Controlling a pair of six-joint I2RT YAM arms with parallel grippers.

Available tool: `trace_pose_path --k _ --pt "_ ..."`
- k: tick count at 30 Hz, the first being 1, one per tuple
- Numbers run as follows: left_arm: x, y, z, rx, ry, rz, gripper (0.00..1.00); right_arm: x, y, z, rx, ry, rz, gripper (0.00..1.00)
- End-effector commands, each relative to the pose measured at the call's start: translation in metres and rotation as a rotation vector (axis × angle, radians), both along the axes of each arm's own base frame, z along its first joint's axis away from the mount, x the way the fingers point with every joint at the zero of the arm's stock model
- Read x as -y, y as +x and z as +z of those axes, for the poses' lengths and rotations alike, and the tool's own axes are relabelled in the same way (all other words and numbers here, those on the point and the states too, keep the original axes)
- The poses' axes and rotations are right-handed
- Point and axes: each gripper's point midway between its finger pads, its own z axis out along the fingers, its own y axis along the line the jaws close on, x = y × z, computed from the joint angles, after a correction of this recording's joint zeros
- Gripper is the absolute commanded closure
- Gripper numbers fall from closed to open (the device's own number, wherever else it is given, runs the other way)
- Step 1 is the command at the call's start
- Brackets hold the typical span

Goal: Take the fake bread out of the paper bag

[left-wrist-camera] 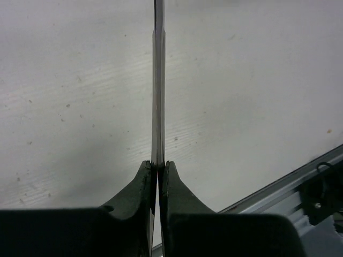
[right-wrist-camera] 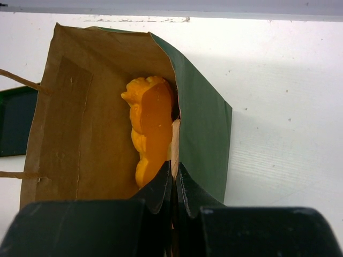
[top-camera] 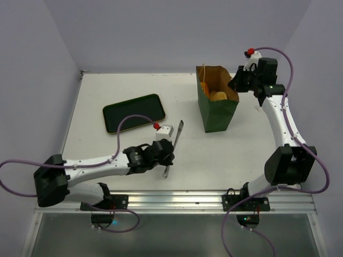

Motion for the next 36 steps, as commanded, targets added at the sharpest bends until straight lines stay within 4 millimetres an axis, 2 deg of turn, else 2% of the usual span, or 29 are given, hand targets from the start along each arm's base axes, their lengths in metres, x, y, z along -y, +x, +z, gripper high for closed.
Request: trace_pose_path --k 1,2,3,4,5,6,9,12,19,24,25,27,28,29,30,31,33,34,36 --pt "0.004 -0.002 0.021 0.001 -0.174 -0.061 0.93 -0.004 -0.003 0.039 0.121 -0.01 0.039 1.0" --pt "-0.001 0.002 0.033 0.017 -0.219 -0.052 0.9 -0.004 -0.003 0.04 0.12 -0.008 0.04 1.0" --pt "-0.002 0.001 0.038 0.017 -0.244 -0.056 0.83 -0.004 -0.003 0.04 0.122 -0.008 0.04 1.0" --pt "-0.008 0.003 0.038 0.017 -0.251 -0.046 0.8 -0.005 -0.003 0.039 0.12 -0.006 0.043 1.0" --pt "-0.01 0.004 0.048 0.033 -0.28 -0.048 0.77 -0.005 -0.004 0.039 0.12 -0.006 0.043 1.0" --pt "-0.012 0.004 0.052 0.037 -0.293 -0.047 0.7 -0.005 -0.003 0.04 0.122 -0.006 0.043 1.0" --pt "-0.019 0.008 0.064 0.062 -0.312 -0.04 0.61 -0.005 -0.005 0.041 0.123 -0.005 0.046 1.0" --pt "-0.021 0.01 0.072 0.075 -0.312 -0.046 0.56 -0.005 -0.005 0.042 0.129 -0.013 0.052 1.0" --pt "-0.023 0.01 0.088 0.092 -0.34 -0.053 0.57 0.0 -0.006 0.046 0.138 -0.064 0.054 1.0" --pt "-0.028 0.005 0.114 0.118 -0.395 -0.066 0.59 0.011 0.003 0.055 0.149 -0.136 0.035 1.0" --pt "-0.03 0.004 0.125 0.134 -0.417 -0.068 0.59 0.017 0.008 0.072 0.185 -0.162 0.004 1.0" --pt "-0.034 0.002 0.133 0.14 -0.418 -0.067 0.59 0.026 0.016 0.081 0.204 -0.202 -0.024 1.0" --pt "-0.036 0.002 0.138 0.145 -0.422 -0.066 0.59 0.032 0.019 0.1 0.247 -0.226 -0.059 1.0" --pt "-0.038 0.001 0.151 0.165 -0.445 -0.066 0.59 0.036 0.022 0.106 0.26 -0.241 -0.072 1.0" --pt "-0.041 -0.001 0.155 0.166 -0.447 -0.064 0.59 0.039 0.022 0.113 0.28 -0.265 -0.08 1.0" --pt "-0.043 -0.003 0.164 0.181 -0.466 -0.066 0.59 0.029 0.022 0.123 0.309 -0.277 -0.063 1.0" --pt "-0.048 -0.006 0.178 0.199 -0.489 -0.066 0.59 0.029 0.02 0.127 0.33 -0.318 -0.058 1.0" --pt "-0.05 -0.008 0.186 0.211 -0.507 -0.067 0.59 0.022 0.019 0.115 0.311 -0.332 -0.032 1.0" --pt "-0.052 -0.011 0.201 0.227 -0.534 -0.077 0.59 0.015 0.011 0.111 0.343 -0.387 -0.003 1.0"
